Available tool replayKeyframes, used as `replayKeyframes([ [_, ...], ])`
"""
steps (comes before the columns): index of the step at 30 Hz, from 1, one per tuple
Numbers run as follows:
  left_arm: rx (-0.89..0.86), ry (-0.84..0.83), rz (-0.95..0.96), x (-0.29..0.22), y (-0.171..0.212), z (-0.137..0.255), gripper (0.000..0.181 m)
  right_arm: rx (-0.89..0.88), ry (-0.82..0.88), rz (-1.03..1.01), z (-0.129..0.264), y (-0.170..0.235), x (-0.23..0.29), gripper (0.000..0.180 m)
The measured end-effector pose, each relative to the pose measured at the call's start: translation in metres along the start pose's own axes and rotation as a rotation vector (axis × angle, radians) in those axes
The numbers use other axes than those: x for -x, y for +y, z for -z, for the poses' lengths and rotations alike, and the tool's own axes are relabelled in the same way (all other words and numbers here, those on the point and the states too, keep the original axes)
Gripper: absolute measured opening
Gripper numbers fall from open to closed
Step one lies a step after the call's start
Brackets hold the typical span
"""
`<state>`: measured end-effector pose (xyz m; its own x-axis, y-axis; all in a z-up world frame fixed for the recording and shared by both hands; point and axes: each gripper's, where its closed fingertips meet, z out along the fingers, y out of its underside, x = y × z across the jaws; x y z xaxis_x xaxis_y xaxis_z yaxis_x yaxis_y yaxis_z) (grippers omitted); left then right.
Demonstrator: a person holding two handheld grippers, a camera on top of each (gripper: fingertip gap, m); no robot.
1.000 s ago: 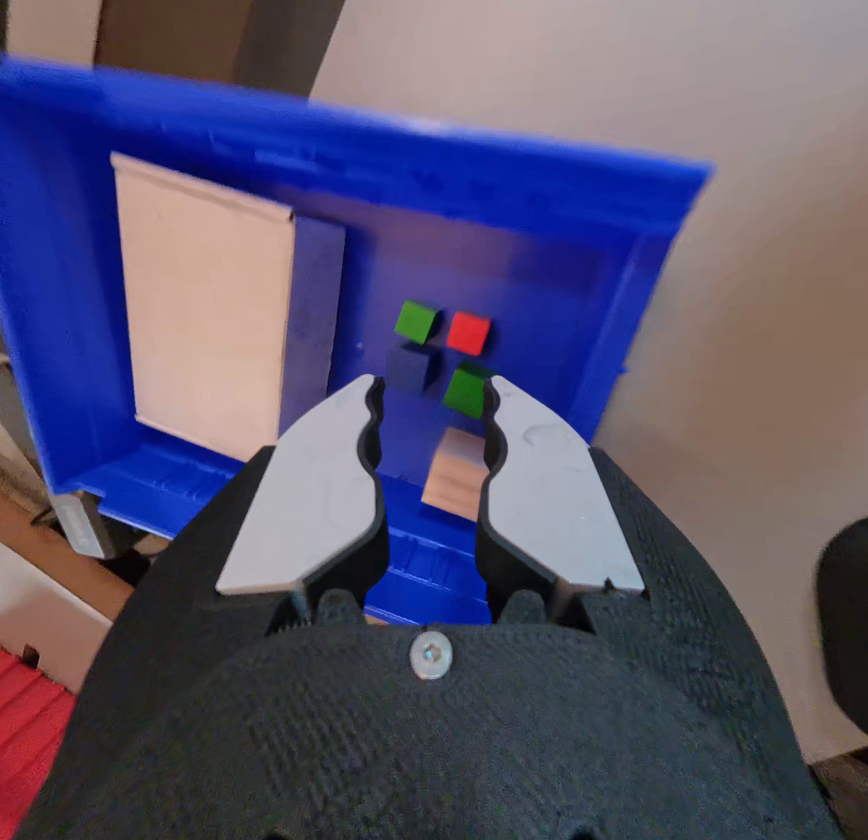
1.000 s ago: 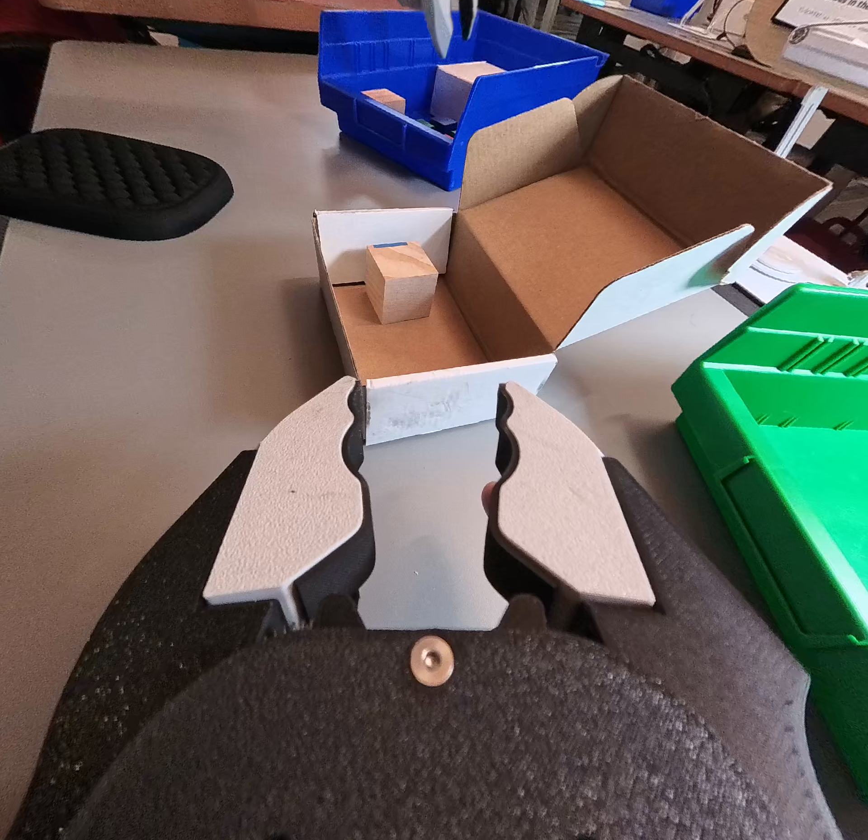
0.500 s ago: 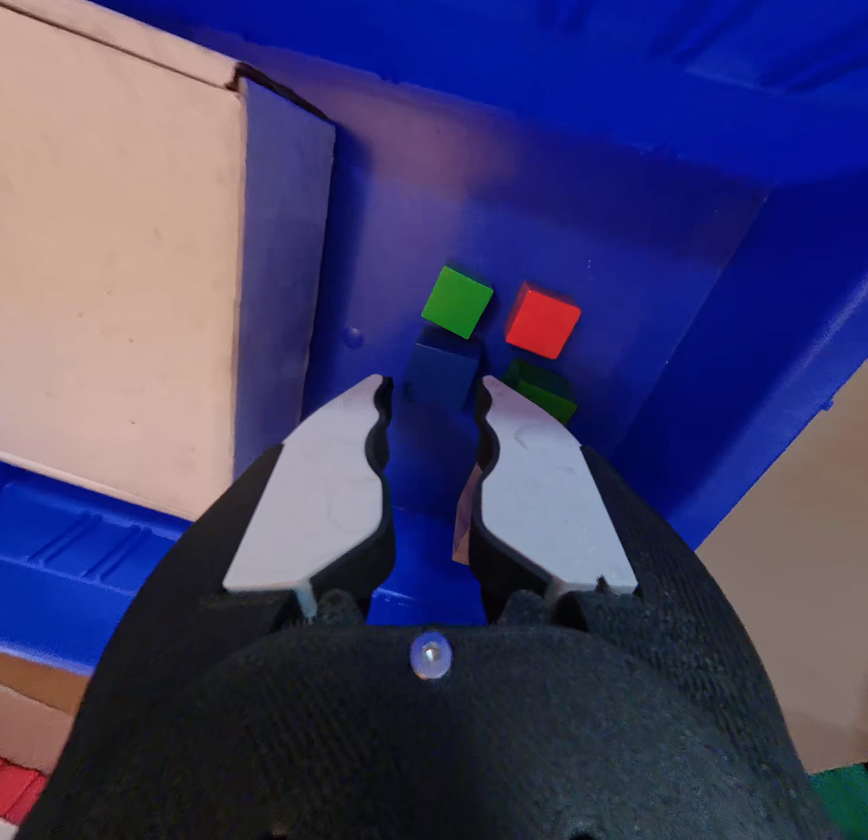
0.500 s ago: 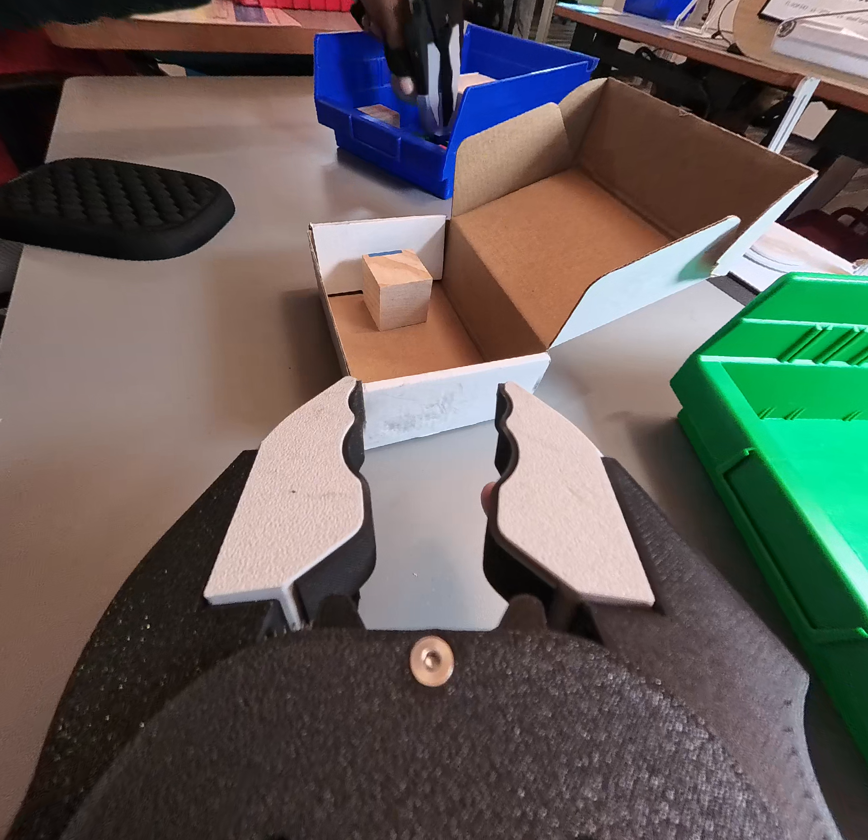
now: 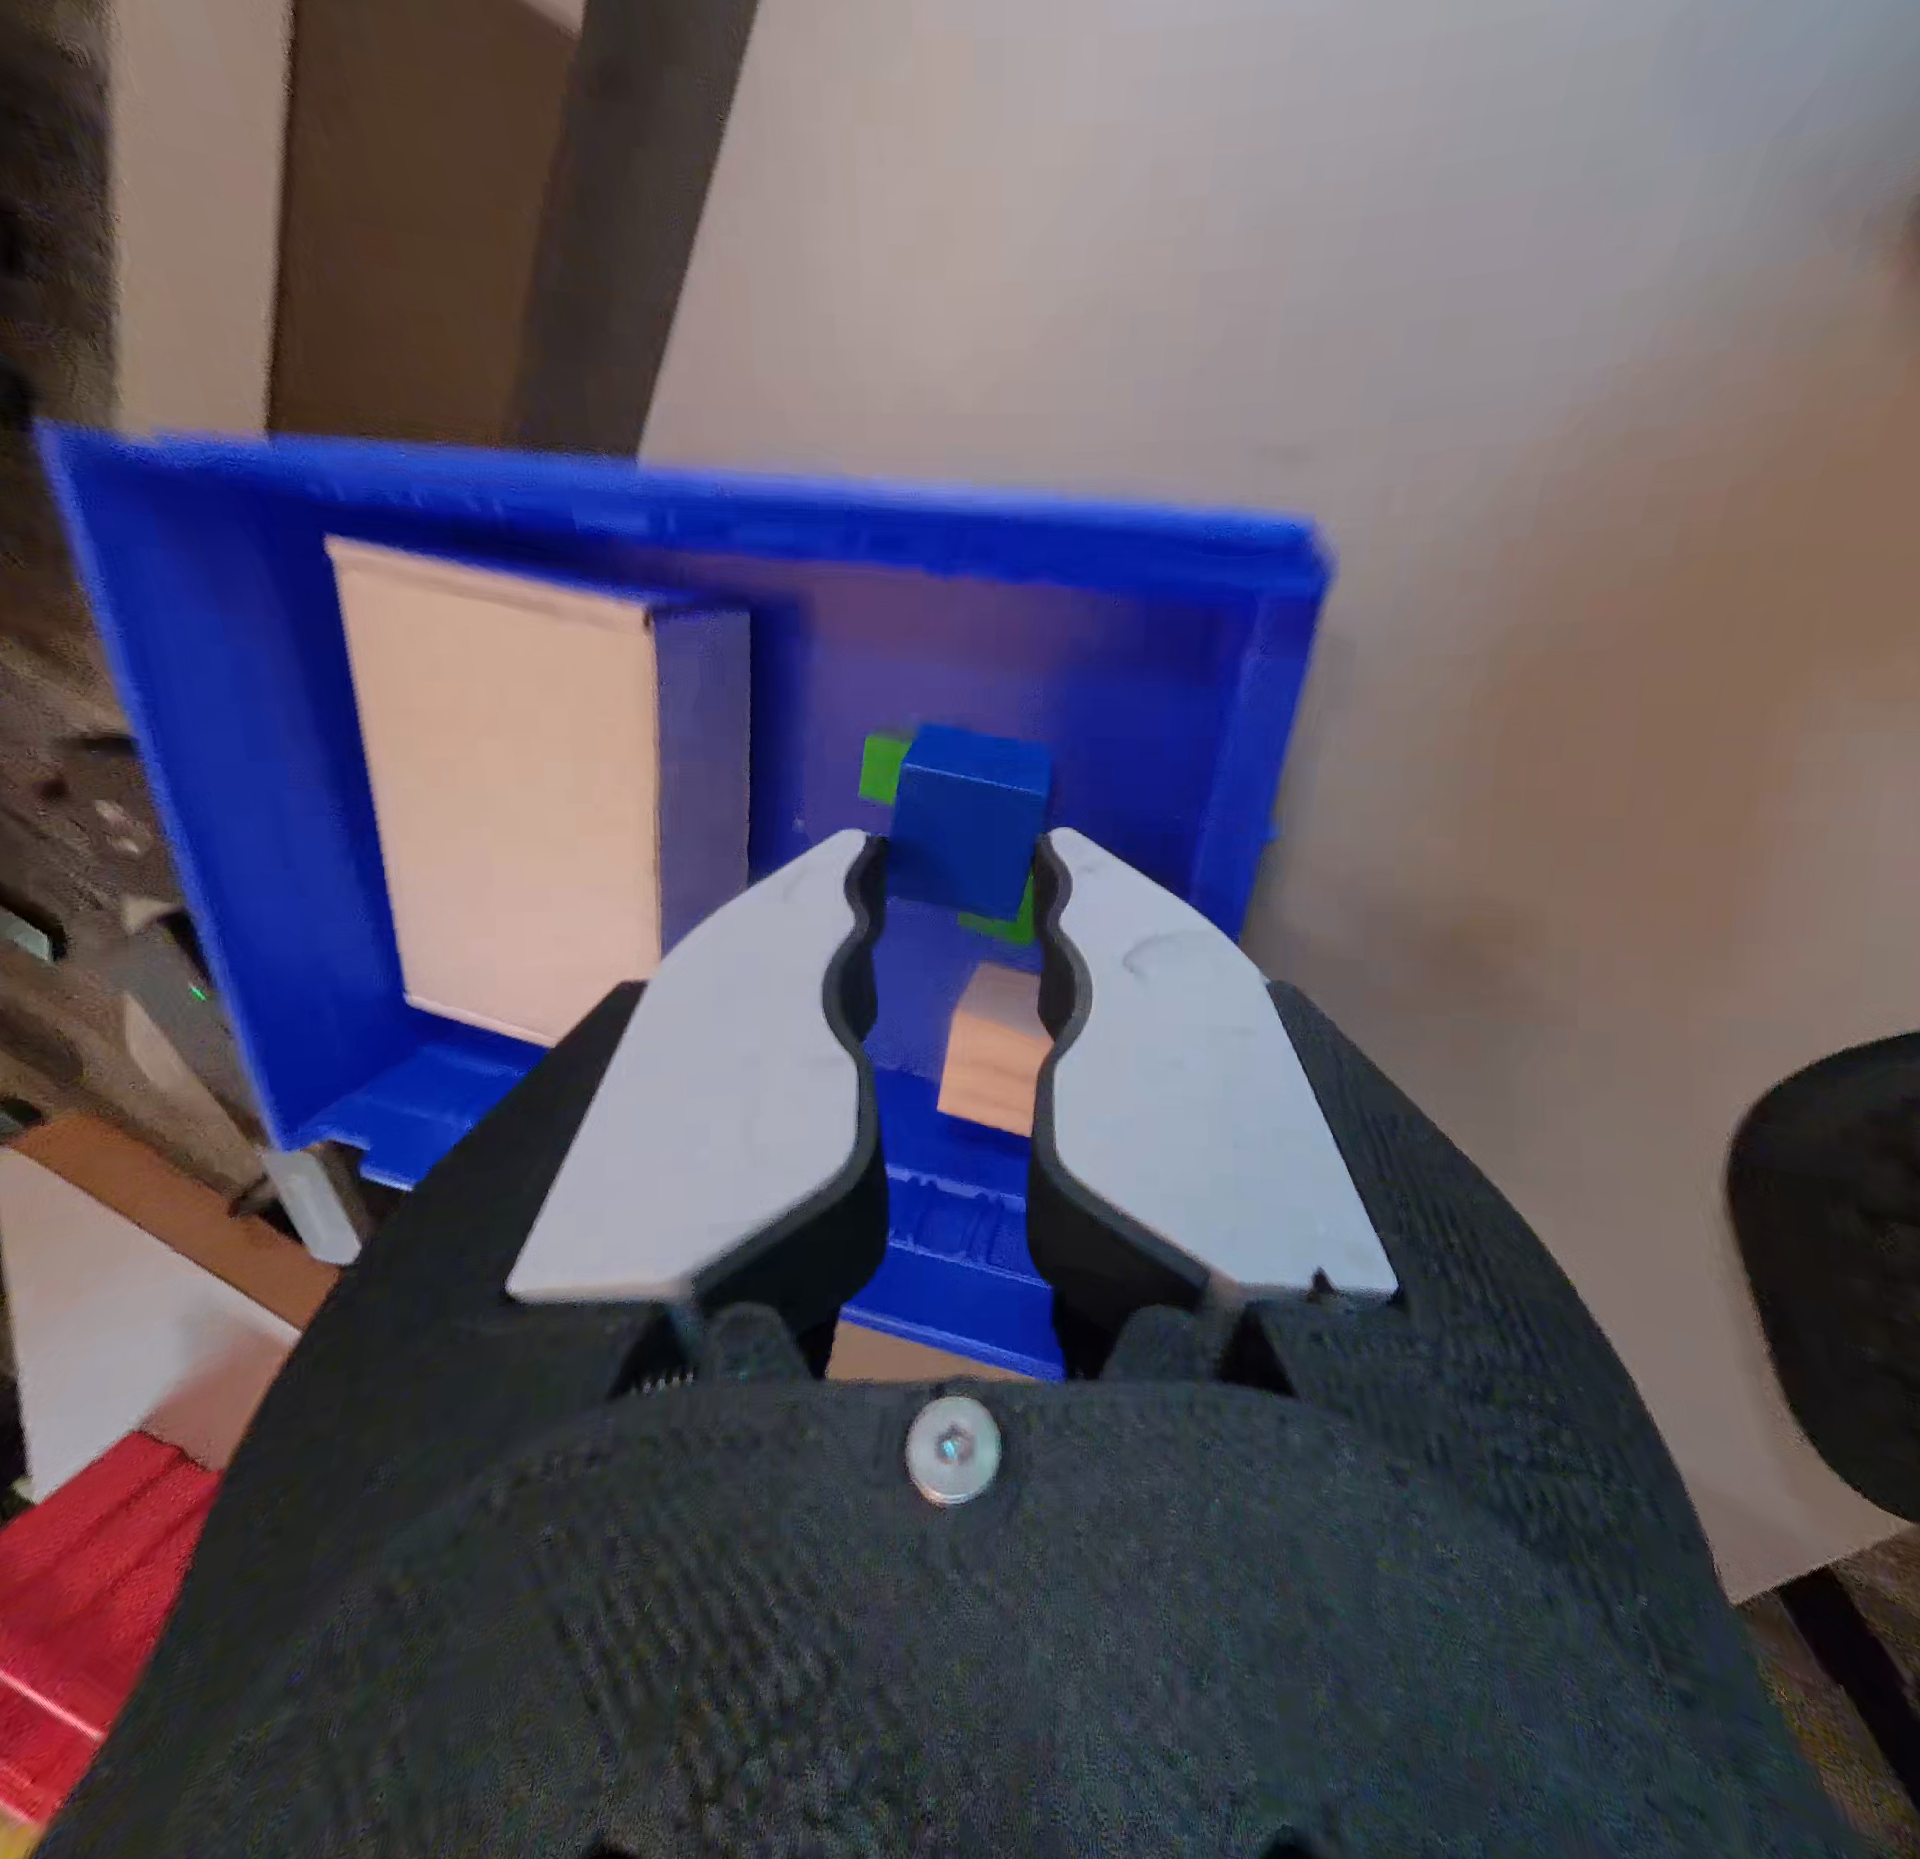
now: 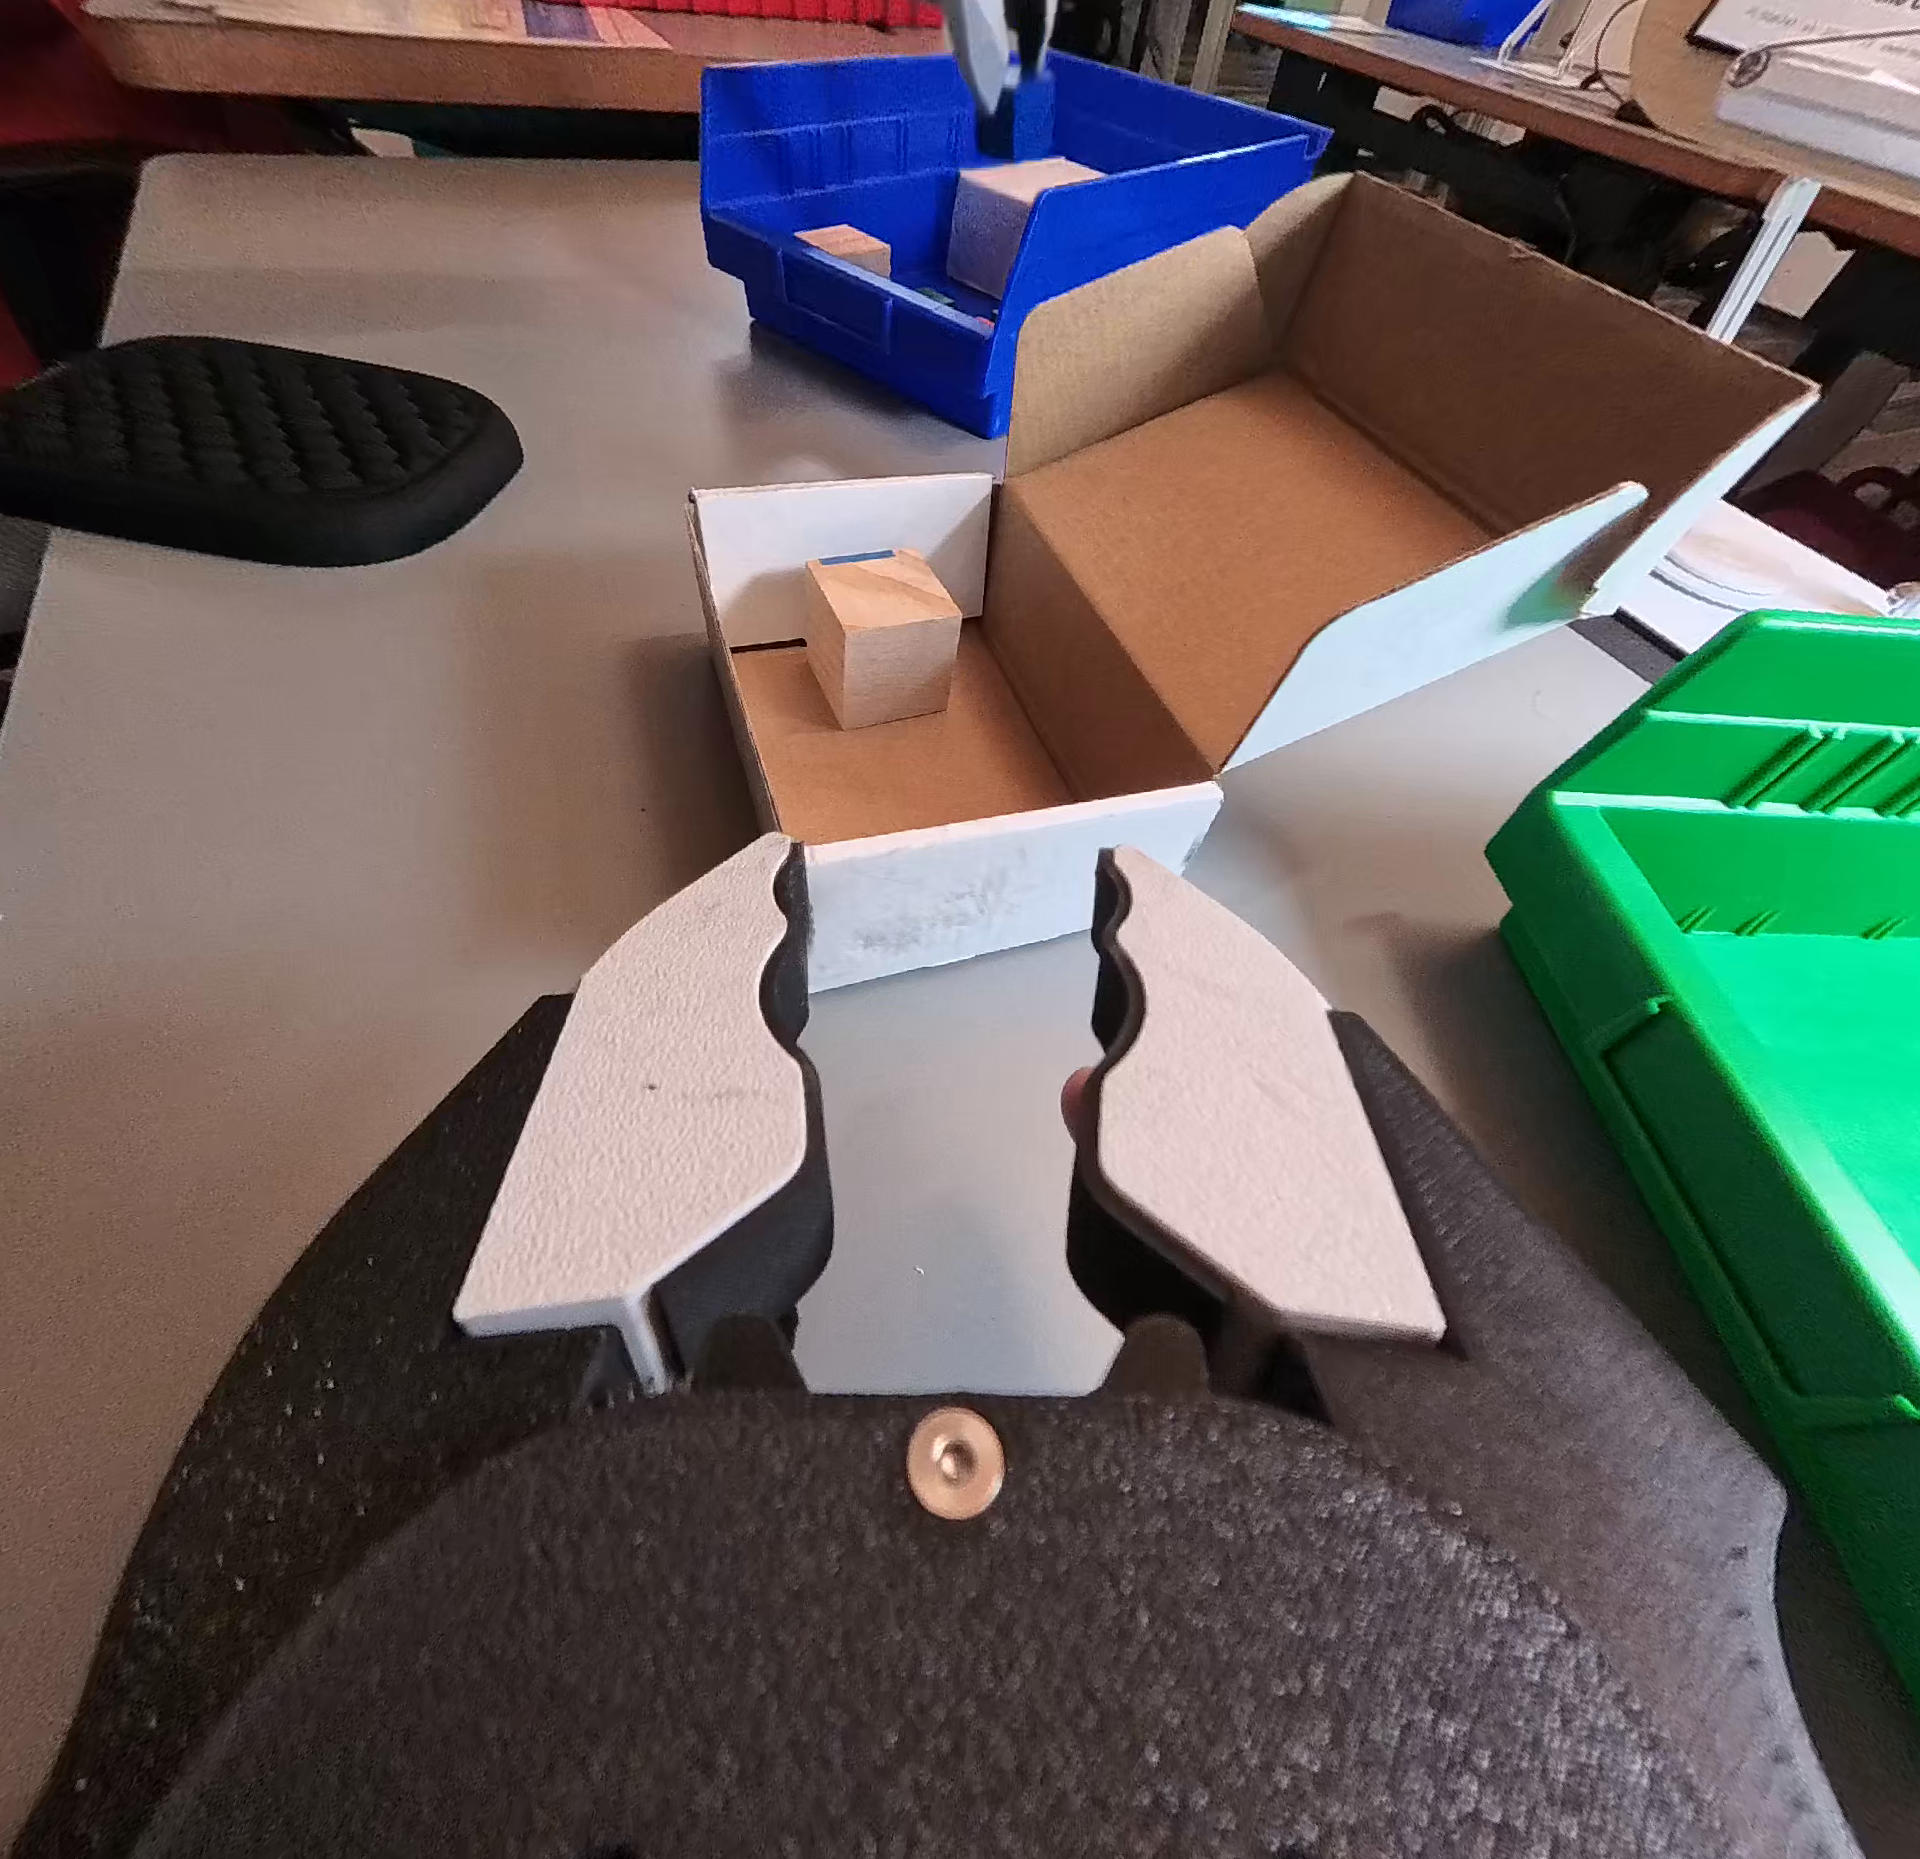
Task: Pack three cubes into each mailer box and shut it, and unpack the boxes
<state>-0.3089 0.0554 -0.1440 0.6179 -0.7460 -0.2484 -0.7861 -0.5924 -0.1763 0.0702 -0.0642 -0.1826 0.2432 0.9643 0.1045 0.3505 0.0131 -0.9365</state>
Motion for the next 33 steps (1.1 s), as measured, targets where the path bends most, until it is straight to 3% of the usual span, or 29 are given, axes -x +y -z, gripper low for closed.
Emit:
replayKeyframes([
  [1,-0.032,-0.003,-0.016,-0.006,-0.012,0.011,0.027,-0.001,0.000,0.003,0.000,0.000,0.000,0.053],
  [6,-0.145,0.037,-0.155,-0.060,-0.067,0.054,0.027,-0.001,-0.003,0.007,0.000,-0.001,0.002,0.053],
  [12,-0.193,0.105,-0.363,-0.139,-0.118,0.064,0.027,-0.005,-0.003,0.015,0.001,-0.002,0.003,0.053],
  [22,-0.136,0.262,-0.472,-0.238,-0.159,0.000,0.027,-0.020,-0.004,0.017,0.005,-0.005,0.003,0.054],
  [33,-0.044,0.288,-0.457,-0.275,-0.156,-0.048,0.027,-0.015,0.002,0.025,0.006,-0.004,0.002,0.054],
])
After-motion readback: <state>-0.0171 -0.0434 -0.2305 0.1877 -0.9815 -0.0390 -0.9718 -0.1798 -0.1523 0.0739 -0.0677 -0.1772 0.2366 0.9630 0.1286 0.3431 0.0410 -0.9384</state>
